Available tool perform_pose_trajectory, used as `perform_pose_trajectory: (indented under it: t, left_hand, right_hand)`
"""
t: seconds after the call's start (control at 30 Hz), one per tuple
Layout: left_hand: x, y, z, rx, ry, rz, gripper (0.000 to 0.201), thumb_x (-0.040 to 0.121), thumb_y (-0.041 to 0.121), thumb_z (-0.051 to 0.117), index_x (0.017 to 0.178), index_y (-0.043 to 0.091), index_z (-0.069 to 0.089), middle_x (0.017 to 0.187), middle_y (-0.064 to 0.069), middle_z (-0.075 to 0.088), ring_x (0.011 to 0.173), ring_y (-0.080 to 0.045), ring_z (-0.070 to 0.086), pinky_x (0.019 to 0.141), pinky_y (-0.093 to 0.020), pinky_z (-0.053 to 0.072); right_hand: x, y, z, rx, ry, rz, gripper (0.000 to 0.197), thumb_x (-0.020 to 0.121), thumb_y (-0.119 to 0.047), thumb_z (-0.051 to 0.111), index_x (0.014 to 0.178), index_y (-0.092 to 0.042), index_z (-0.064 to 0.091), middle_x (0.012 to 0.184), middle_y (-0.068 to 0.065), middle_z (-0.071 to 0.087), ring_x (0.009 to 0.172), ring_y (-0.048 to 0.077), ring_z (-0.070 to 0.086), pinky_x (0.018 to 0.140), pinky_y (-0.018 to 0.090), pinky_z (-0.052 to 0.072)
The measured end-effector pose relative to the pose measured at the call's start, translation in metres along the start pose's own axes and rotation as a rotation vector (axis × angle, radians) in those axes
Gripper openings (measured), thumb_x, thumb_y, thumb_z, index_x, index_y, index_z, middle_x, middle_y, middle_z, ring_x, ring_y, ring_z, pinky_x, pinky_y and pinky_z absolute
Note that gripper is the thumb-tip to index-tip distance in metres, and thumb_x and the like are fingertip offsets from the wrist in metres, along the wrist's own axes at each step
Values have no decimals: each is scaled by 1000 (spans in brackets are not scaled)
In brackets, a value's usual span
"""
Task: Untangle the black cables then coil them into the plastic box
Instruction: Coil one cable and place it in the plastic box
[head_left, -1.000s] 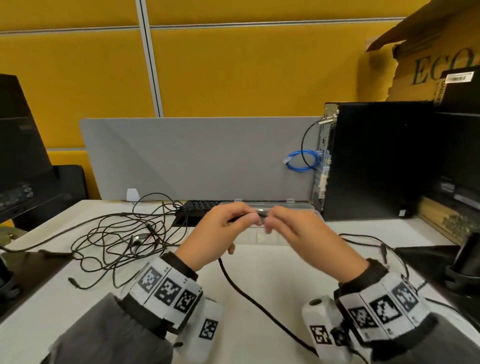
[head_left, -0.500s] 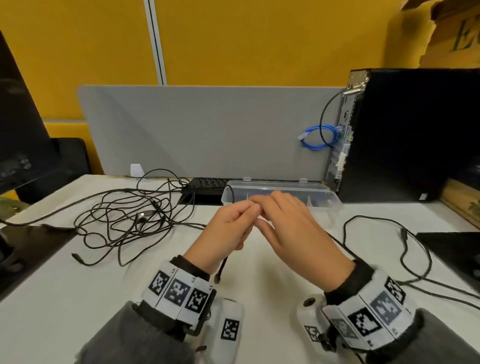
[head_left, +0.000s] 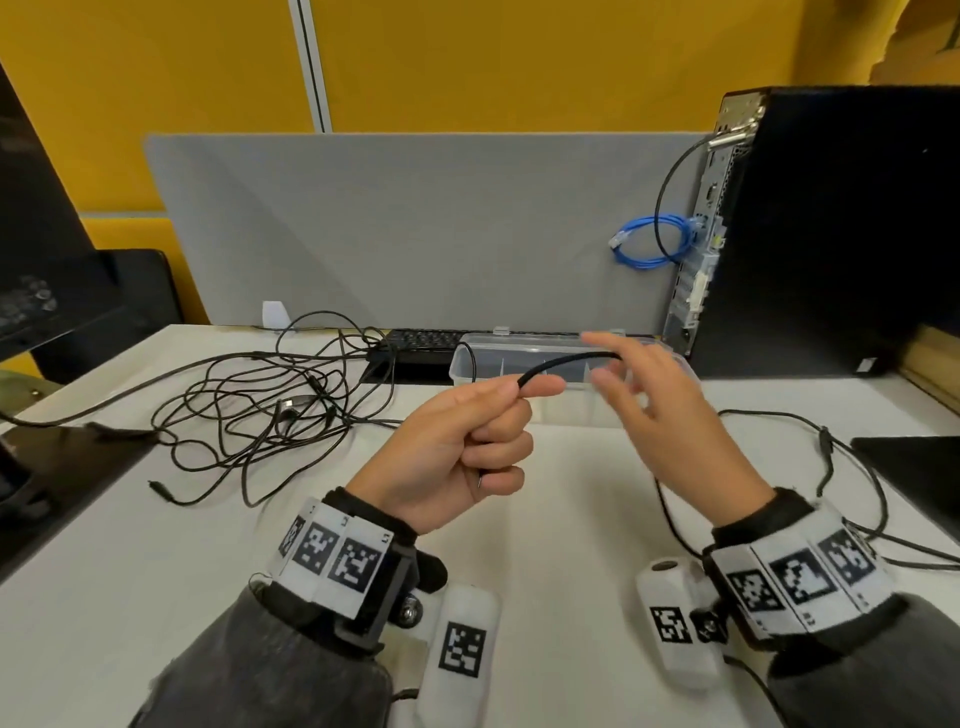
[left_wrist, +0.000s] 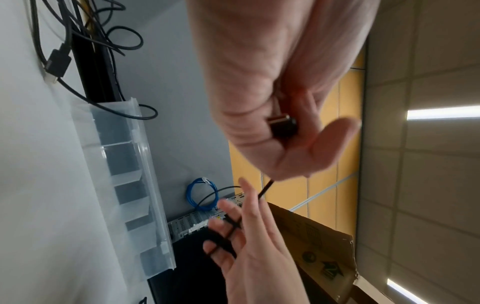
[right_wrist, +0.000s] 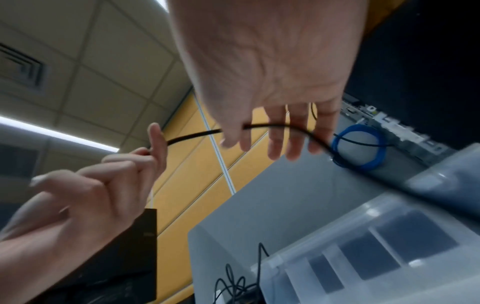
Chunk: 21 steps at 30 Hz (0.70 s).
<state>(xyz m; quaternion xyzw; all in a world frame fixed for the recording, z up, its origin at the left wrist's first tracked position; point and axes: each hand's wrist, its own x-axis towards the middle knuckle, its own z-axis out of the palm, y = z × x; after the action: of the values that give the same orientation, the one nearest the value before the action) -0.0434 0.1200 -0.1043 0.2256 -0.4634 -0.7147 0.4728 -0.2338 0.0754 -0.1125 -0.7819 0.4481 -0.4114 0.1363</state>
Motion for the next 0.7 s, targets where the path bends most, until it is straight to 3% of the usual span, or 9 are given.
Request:
perform_pose_trajectory:
  t: [0.07, 0.13, 0.23, 0.27, 0.33, 0.47, 0.53, 0.6, 0.7]
  left_hand:
    - [0, -2, 4, 11, -21, 19, 27, 87, 25, 48, 93, 15, 72, 52, 10, 32, 40, -3, 20, 34, -11, 26]
    - [2, -3, 8, -47, 11, 91, 28, 87, 28, 48, 90, 15, 73, 56, 9, 46, 39, -1, 28, 35, -10, 24]
    - [6, -1, 10, -157, 130, 277, 36, 85, 27, 42, 98, 8, 69, 87, -3, 71, 59, -6, 60, 49, -15, 48]
    - [7, 0, 8, -170, 169, 330, 37, 85, 26, 41, 106, 5, 65, 101, -7, 71, 77, -11, 68, 64, -20, 56]
    - [7, 2, 1, -138, 241, 400, 38, 88, 22, 41, 117, 3, 55, 120, -12, 65, 108, -21, 64, 90, -31, 53]
    - [6, 4, -11, 160, 440, 377, 25, 94, 8, 43, 115, 15, 54, 130, -6, 57, 118, -16, 56, 98, -38, 48]
    - [6, 2, -15, 499, 518, 316, 25, 95, 0, 41, 108, 17, 55, 130, -7, 55, 110, -13, 60, 93, -33, 51]
    - [6, -3, -17, 831, 446, 172, 24, 97, -1, 34, 108, 10, 53, 127, -12, 54, 94, -12, 64, 82, -28, 55]
    - [2, -9, 0, 782, 181, -9, 26, 101, 11, 31, 108, 0, 54, 99, -13, 65, 62, -18, 67, 54, -24, 53]
  right_hand:
    - [-5, -8, 5, -69, -103, -103, 31, 96, -35, 37, 125, -35, 47, 102, -20, 51, 92, -4, 47, 82, 19, 40]
    - [-7, -18, 7, -50, -173, -150, 15, 98, -31, 34, 104, -34, 48, 77, -27, 55, 71, -4, 51, 66, 23, 44]
    - [-11, -31, 9, 10, -460, -73, 17, 100, -29, 32, 101, -30, 49, 62, -18, 44, 59, -11, 50, 54, 12, 40]
    - [-14, -35, 11, 24, -575, -55, 21, 100, -28, 32, 107, -26, 52, 62, -20, 41, 59, -17, 48, 55, 8, 38]
    - [-20, -42, 17, -22, -782, -57, 28, 101, -29, 31, 117, -21, 53, 67, -23, 41, 61, -22, 45, 60, 3, 35]
    - [-29, -49, 16, -115, -1012, -117, 32, 100, -35, 32, 115, -24, 58, 101, -16, 62, 79, -6, 50, 73, 10, 36]
    - [-25, -52, 3, -91, -911, -164, 26, 99, -33, 37, 96, -27, 62, 77, -22, 60, 66, -6, 49, 65, 13, 35]
    - [-18, -51, -9, -41, -571, -204, 23, 96, -30, 44, 77, -31, 57, 58, -23, 53, 58, -5, 49, 58, 12, 32]
    - [-11, -40, -13, 28, 2, -268, 17, 90, -26, 56, 77, -37, 57, 62, -24, 57, 65, -3, 56, 60, 10, 39]
